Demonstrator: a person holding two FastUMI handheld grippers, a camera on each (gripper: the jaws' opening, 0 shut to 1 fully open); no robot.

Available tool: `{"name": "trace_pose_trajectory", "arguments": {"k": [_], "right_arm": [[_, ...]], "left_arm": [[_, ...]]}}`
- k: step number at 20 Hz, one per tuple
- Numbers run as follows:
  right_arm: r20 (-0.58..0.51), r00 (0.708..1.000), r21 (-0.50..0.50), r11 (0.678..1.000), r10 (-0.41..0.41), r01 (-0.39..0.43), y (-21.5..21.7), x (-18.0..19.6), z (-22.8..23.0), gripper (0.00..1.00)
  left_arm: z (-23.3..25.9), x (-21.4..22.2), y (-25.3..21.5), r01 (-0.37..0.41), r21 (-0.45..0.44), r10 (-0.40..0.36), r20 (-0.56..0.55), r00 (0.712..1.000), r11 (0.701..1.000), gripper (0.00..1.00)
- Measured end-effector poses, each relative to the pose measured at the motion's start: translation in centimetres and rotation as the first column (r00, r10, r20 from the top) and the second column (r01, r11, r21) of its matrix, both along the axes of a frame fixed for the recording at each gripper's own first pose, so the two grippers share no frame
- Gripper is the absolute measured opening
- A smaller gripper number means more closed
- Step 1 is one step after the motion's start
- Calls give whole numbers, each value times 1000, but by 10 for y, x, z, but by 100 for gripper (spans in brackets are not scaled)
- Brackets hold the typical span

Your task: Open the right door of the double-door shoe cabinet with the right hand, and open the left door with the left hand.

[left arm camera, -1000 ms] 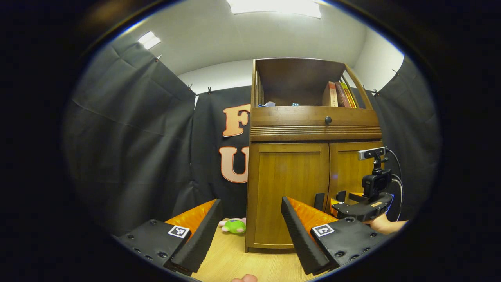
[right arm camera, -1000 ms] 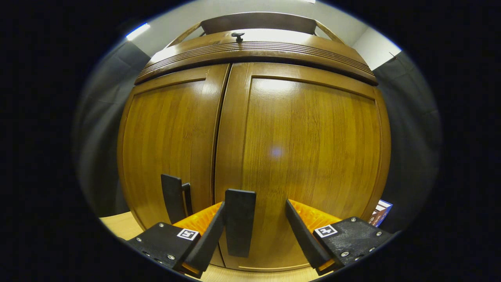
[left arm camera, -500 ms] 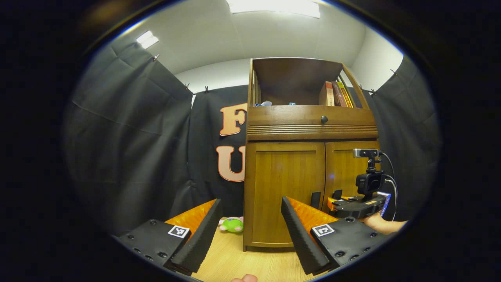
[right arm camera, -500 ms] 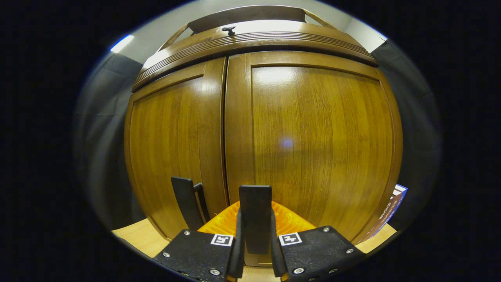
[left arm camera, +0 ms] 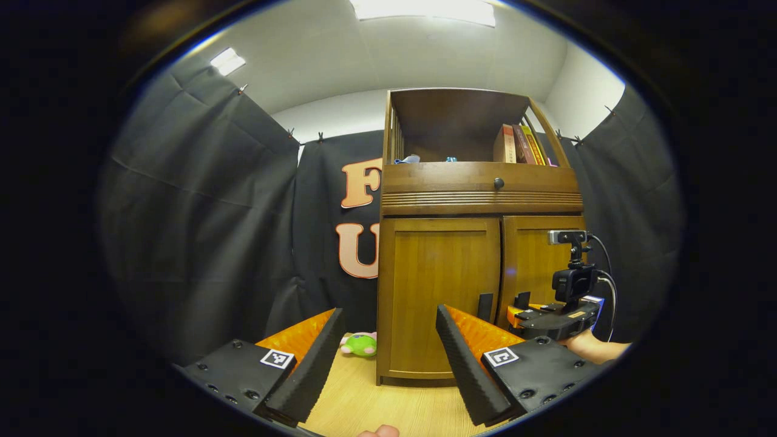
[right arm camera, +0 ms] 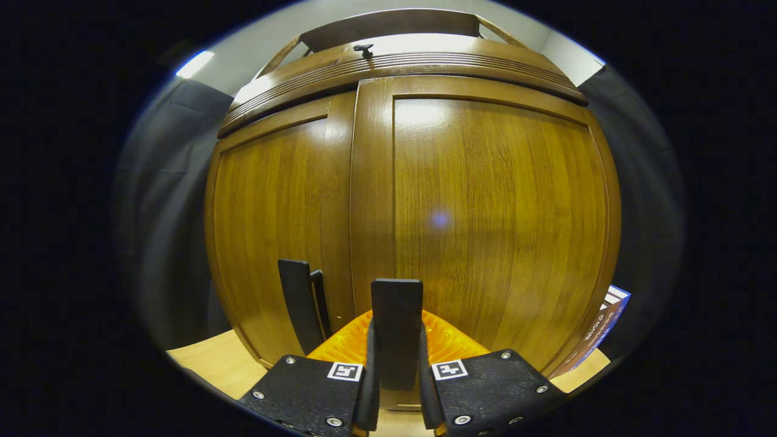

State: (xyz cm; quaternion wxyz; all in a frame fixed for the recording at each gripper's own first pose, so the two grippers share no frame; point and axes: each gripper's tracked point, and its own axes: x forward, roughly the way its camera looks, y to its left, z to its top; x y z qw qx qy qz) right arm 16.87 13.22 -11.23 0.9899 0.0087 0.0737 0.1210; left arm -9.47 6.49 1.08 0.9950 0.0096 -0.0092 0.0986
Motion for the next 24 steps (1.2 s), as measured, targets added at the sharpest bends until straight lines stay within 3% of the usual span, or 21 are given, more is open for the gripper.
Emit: {"name": "trace_pose_trajectory", "arguments": {"k": [8, 24], "right_arm": [[7, 999, 19, 999, 46, -46, -24, -62, 1, 28], [-29, 1000, -1, 1000, 8, -8, -111, -148, -11, 26]], "left_arm": [[0, 7, -39, 55, 4, -55, -9, 998, 998, 98], [2, 24, -142, 217, -28, -217, -5, 976, 976, 98]]}}
